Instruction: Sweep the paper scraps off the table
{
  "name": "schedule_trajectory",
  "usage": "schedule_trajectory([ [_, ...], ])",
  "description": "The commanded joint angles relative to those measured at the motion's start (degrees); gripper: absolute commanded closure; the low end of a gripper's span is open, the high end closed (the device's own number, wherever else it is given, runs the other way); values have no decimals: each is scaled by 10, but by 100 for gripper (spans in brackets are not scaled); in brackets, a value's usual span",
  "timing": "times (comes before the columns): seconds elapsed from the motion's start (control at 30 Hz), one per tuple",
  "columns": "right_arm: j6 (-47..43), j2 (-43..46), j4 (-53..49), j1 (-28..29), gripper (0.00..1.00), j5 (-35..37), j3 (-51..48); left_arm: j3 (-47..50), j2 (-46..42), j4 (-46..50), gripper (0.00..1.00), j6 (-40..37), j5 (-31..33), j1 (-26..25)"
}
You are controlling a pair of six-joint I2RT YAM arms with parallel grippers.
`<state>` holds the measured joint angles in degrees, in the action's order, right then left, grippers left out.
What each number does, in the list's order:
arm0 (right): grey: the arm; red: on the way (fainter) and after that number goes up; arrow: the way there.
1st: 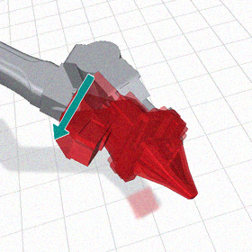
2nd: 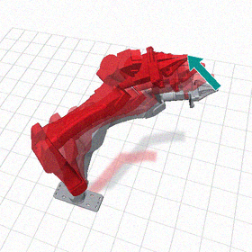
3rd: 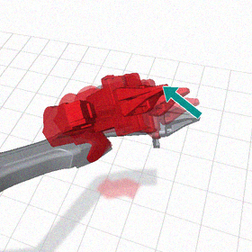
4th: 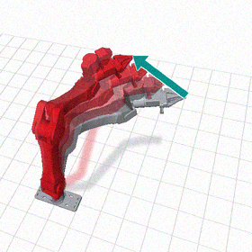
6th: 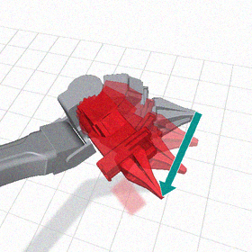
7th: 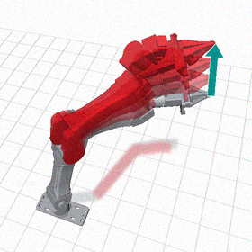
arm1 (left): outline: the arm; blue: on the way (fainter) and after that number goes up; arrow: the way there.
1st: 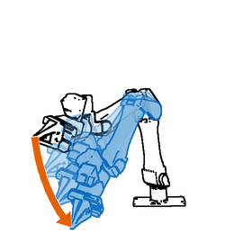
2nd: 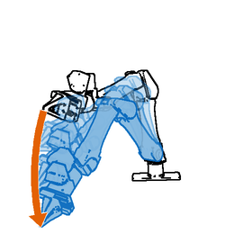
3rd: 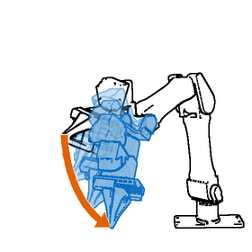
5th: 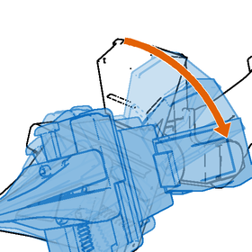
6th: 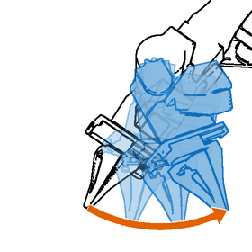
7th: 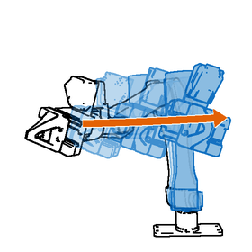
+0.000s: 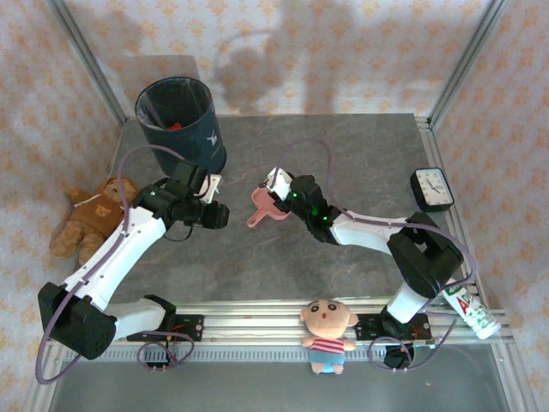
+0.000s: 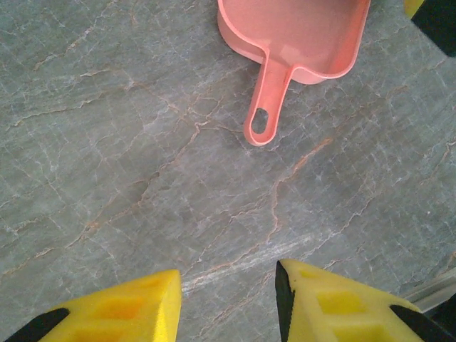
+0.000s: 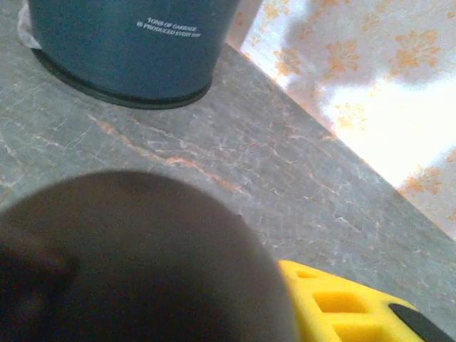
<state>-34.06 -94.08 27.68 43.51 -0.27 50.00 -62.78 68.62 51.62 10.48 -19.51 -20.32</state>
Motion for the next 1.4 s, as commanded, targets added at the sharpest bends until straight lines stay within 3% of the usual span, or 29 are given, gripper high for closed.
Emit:
schedule_trajectory([
  [0.0,15,-4,-6,7,62,0,-8,5,-4,-5,61,-1,10,6],
  [0.4,22,-7,-9,31,52,3,-26,12,-12,-10,60,-5,10,6],
  [1.0,52,-43,1,82,46,35,-50,17,-15,-10,60,-7,11,6],
  [1.37,55,-44,-18,84,36,35,-58,19,-15,-11,59,-10,10,6],
])
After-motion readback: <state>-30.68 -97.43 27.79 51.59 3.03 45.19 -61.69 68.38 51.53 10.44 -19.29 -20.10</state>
